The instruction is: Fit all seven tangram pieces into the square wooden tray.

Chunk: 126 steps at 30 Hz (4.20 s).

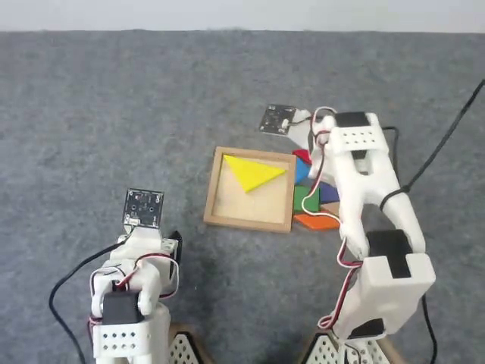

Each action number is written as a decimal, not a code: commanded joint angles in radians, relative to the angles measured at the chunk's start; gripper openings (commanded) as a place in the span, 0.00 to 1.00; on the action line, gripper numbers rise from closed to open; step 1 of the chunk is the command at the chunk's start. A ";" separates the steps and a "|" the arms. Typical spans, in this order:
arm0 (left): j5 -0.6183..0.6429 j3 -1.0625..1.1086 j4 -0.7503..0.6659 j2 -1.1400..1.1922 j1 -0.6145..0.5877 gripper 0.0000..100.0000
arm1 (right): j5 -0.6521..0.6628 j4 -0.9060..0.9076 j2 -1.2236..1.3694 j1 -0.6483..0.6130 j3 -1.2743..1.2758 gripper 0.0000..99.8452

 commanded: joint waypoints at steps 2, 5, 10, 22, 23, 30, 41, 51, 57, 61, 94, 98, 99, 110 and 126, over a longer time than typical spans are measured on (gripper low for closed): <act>-0.006 -0.008 0.009 -0.028 0.002 0.15 | 0.055 -0.102 -0.021 0.051 -0.025 0.41; -0.006 -0.008 0.009 -0.028 0.002 0.15 | 0.064 -0.102 0.071 0.056 -0.091 0.41; -0.006 -0.008 0.009 -0.028 0.002 0.15 | 0.061 -0.035 0.211 0.048 -0.245 0.41; -0.006 -0.008 0.009 -0.028 0.002 0.15 | 0.061 0.035 0.479 0.058 -0.520 0.41; -0.006 -0.008 0.009 -0.028 0.002 0.15 | 0.061 0.041 0.503 0.058 -0.537 0.41; -0.006 -0.008 0.009 -0.028 0.002 0.15 | 0.061 0.185 0.570 0.102 -0.609 0.39; -0.006 -0.008 0.009 -0.028 0.002 0.15 | -0.149 0.312 0.562 0.315 -0.612 0.36; -0.006 -0.008 0.009 -0.028 0.002 0.15 | -0.494 0.513 0.561 0.358 -0.612 0.36; -0.006 -0.008 0.009 -0.028 0.002 0.15 | -0.672 0.549 0.470 0.371 -0.611 0.48; -0.006 -0.008 0.009 -0.028 0.002 0.15 | -0.675 0.631 0.372 0.348 -0.605 0.49; -0.006 -0.008 0.009 -0.028 0.002 0.15 | -0.299 0.473 0.371 0.209 -0.605 0.31; -0.006 -0.008 0.009 -0.028 0.002 0.15 | -0.302 0.443 0.426 0.229 -0.611 0.31; -0.006 -0.008 0.009 -0.028 0.002 0.15 | -0.302 0.430 0.435 0.234 -0.611 0.31; -0.006 -0.008 0.009 -0.028 0.002 0.15 | -0.344 0.334 0.489 0.242 -0.611 0.31; -0.006 -0.008 0.009 -0.028 0.002 0.15 | -0.316 0.331 0.487 0.251 -0.611 0.39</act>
